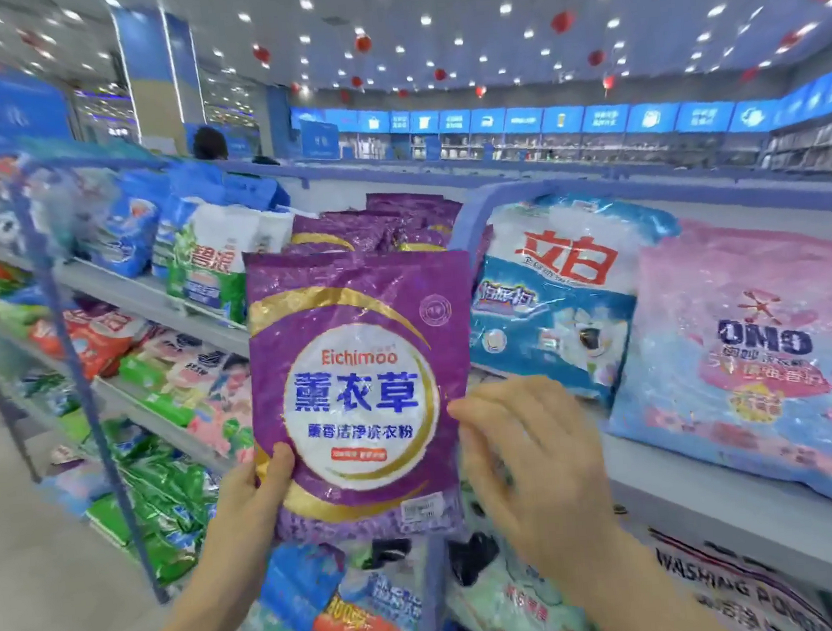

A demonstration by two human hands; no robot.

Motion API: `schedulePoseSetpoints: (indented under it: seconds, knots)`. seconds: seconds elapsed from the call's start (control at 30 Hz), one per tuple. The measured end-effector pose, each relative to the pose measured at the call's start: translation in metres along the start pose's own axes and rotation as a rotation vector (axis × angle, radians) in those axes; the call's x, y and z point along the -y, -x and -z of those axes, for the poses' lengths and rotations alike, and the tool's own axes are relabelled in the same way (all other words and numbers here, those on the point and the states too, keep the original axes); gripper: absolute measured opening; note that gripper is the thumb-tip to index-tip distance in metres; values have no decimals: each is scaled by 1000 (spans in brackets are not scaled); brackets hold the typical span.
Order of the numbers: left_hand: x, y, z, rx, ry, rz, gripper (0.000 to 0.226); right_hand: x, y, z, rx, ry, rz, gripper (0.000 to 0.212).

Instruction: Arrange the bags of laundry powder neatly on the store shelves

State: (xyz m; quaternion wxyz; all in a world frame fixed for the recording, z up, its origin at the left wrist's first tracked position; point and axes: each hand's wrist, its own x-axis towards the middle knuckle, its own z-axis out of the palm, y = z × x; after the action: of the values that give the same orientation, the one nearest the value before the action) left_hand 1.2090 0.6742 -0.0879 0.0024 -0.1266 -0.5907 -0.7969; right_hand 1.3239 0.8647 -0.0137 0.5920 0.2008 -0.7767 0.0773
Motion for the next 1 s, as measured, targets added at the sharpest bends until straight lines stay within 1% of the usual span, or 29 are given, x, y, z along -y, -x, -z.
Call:
schedulePoseSetpoints:
  seconds: [0.03,0.07,0.1,0.13,0.2,0.23,0.3,0.37,0.43,0.53,0.57,0.67,0.73,0.77,0.8,0.9,0.93,1.0]
  knots:
    - [-5,-18,8,7,17,11,52,6,3,-20,25,19,31,13]
    - [-11,-37,12,28,37,13,47,11,3,-40,48,26,21,16]
    - [-14,-59,19,53,38,3,41,14,1,-61,72,23,-28,21]
    - [-18,-80,21,81,26,-26,39,16,-3,-80,101,11,-114,27]
    - [-27,-120,22,114,-58,-57,51,14,-16,-114,138,-19,-357,41]
    - [-31,-136,20,149,-75,-69,56,9,-22,-128,129,-25,-474,47]
    - [-35,-171,13,244,-11,-64,40,-4,-35,-151,102,-59,-678,62]
    - [-36,-203,0,296,18,-83,19,-23,-43,-165,72,-205,-881,78]
    - [-36,-224,-15,344,-9,-112,16,-41,-49,-170,38,-328,-1009,85]
    - [-34,-239,-33,465,-160,-175,35,-57,-52,-170,67,-249,-1056,85]
    - [-33,-244,-38,510,-212,-179,36,-60,-52,-171,81,-193,-1068,85]
    - [-24,-260,-48,596,-366,-139,24,-65,-46,-176,158,18,-1083,88]
    - [-17,-260,-52,618,-431,-98,16,-69,-37,-181,284,177,-1092,87]
    - [-15,-258,-53,632,-433,-73,21,-70,-33,-184,339,249,-1117,86]
    - [-13,-256,-53,648,-438,-52,30,-71,-32,-186,363,294,-1135,84]
    - [-12,-254,-50,705,-424,-18,61,-71,-31,-188,339,329,-1140,84]
    - [-12,-255,-48,721,-422,-12,69,-71,-31,-189,328,334,-1136,84]
    - [-13,-254,-44,741,-440,-27,76,-69,-28,-191,321,362,-1126,84]
